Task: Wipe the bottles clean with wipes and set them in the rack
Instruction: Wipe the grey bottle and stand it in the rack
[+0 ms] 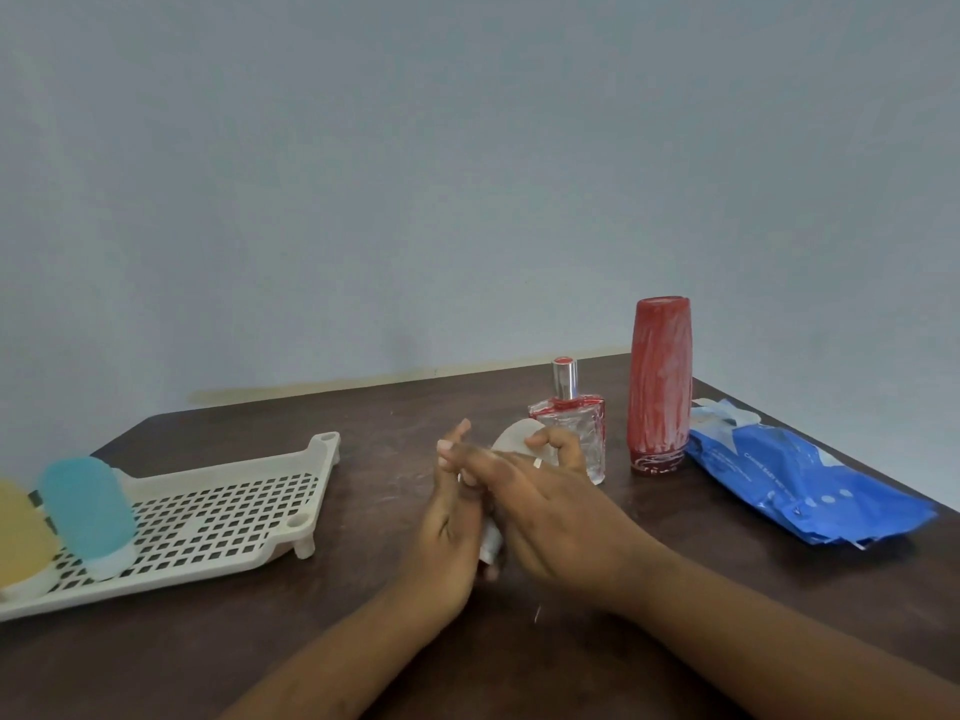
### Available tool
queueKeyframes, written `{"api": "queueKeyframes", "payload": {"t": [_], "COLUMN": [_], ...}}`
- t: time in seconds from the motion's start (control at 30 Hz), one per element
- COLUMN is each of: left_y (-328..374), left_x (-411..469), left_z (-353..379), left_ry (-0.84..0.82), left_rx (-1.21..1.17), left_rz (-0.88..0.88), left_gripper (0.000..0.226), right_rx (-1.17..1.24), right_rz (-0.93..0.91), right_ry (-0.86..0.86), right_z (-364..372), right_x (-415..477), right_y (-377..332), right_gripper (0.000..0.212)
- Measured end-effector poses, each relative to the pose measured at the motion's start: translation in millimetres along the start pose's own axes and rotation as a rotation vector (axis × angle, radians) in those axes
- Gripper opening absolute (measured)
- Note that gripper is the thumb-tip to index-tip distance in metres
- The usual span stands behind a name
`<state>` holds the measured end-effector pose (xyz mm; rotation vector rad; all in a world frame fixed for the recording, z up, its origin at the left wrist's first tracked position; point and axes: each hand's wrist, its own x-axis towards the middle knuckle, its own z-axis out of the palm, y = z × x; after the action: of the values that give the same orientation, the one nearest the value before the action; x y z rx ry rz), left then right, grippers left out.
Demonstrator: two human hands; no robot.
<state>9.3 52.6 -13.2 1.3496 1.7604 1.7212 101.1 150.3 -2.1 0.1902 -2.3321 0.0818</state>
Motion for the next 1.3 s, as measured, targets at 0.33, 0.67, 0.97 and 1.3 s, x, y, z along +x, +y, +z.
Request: {"api": "queueKeyframes", "payload": {"t": [0.33,0.67,0.97,1.3], "left_y": [5,8,3,-4], "left_x": [4,6,6,13], "left_z": [1,-7,-9,-13], "left_ry": [-0.049,-0.081,-0.055,0.131], "left_rx": [-0.125,-0.115,-0.084,-0.242], "left_rz": [-0.053,-0.026,-0.109,-0.113], "left_gripper": [0.050,0.045,0.037,0.040], "right_rx": [-0.226,0.235,0.391,0.210], "right_rz": [0.276,0.437,0.526,0.091], "right_ry": [0.270,0.300,0.478,0.163], "right_z": [-6,5,1,12], "right_x": [5,-3,-1,-4], "right_y": [20,27,27,5], "right_gripper": [0.025,0.022,0.018,0.017]}}
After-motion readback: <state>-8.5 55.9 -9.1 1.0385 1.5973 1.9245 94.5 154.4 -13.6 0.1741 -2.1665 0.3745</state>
